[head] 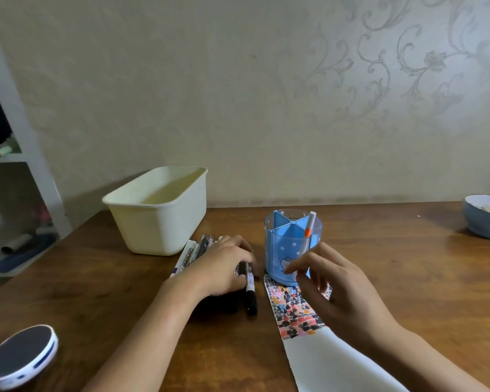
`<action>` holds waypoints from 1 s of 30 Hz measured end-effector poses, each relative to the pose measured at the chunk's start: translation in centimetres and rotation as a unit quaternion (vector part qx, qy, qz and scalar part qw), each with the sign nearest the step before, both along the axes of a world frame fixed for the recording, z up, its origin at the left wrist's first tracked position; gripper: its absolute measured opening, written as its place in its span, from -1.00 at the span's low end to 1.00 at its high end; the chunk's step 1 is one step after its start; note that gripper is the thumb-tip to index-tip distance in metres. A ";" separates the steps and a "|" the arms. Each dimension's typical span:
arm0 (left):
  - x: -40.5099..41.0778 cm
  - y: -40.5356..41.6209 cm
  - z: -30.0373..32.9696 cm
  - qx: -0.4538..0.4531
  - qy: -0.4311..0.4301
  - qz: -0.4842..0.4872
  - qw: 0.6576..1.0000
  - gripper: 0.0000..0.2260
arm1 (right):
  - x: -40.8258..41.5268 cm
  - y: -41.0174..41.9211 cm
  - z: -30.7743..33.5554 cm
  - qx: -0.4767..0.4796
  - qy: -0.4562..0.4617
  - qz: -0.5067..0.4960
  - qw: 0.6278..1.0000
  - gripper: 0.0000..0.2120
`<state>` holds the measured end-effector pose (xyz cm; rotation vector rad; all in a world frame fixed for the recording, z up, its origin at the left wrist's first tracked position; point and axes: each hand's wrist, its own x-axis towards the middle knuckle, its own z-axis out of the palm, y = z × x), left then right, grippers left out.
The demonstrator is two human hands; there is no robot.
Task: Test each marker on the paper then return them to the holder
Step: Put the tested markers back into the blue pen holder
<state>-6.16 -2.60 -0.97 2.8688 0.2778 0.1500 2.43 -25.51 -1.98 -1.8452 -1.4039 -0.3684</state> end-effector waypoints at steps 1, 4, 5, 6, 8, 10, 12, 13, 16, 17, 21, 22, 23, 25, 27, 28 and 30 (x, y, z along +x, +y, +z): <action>0.0 -0.1 0.0 -0.001 0.001 -0.003 1.000 -0.79 | 0.0 0.1 -0.1 -0.008 0.004 0.004 1.000 -0.81; 0.1 -0.3 0.3 -0.017 -0.021 -0.005 1.000 -0.77 | 0.1 0.2 -0.2 -0.028 0.013 0.011 0.999 -0.80; 0.0 -0.4 0.6 -0.035 -0.039 -0.004 0.999 -0.77 | 0.1 0.3 -0.3 -0.034 0.017 0.011 0.999 -0.79; -0.1 -0.5 0.9 -0.059 -0.059 -0.003 0.996 -0.76 | 0.1 0.2 -0.3 -0.040 0.022 0.013 0.999 -0.77; -0.3 -0.5 1.7 -0.111 -0.095 -0.005 0.989 -0.74 | 0.0 0.2 -0.3 -0.049 0.036 0.030 0.998 -0.67; -0.5 -0.5 2.2 -0.156 -0.107 -0.013 0.982 -0.70 | -0.1 0.3 -0.2 -0.056 0.046 0.044 0.996 -0.54; -0.5 -0.7 2.6 -0.185 -0.105 -0.024 0.977 -0.68 | -0.2 0.3 -0.2 -0.059 0.056 0.051 0.995 -0.48; -0.4 -0.9 2.6 -0.196 -0.105 -0.031 0.975 -0.68 | -0.3 0.4 -0.2 -0.059 0.066 0.052 0.995 -0.48; -0.3 -1.8 2.5 -0.208 -0.104 -0.055 0.971 -0.74 | -0.4 0.5 -0.2 -0.023 0.093 0.061 0.994 -0.63; -0.2 -2.0 2.5 -0.208 -0.103 -0.069 0.970 -0.78 | -0.4 0.5 -0.2 0.000 0.095 0.059 0.994 -0.70; -0.4 -1.7 2.7 -0.260 -0.179 -0.123 0.941 -0.86 | 0.1 0.1 0.5 0.077 0.162 0.036 0.983 -0.86; -0.4 -1.6 2.7 -0.283 -0.224 -0.116 0.925 -0.84 | 0.3 -0.1 0.8 0.093 0.184 0.035 0.978 -0.89; -0.3 -1.5 2.7 -0.299 -0.264 -0.098 0.912 -0.80 | 0.4 -0.3 1.1 0.113 0.201 0.035 0.972 -0.90; 0.0 -1.6 2.4 -0.298 -0.302 -0.046 0.904 -0.79 | 0.4 -0.5 1.6 0.147 0.220 0.038 0.964 -0.83; 0.4 -1.7 2.0 -0.224 -0.286 -0.005 0.932 -0.69 | 0.4 -0.6 1.9 0.162 0.234 0.044 0.958 -0.80; 0.5 -1.8 1.7 -0.184 -0.269 0.001 0.945 -0.61 | 0.4 -0.6 1.9 0.164 0.238 0.048 0.956 -0.80; 0.6 -1.8 1.4 -0.141 -0.248 0.004 0.958 -0.56 | 0.4 -0.7 1.8 0.165 0.243 0.050 0.955 -0.79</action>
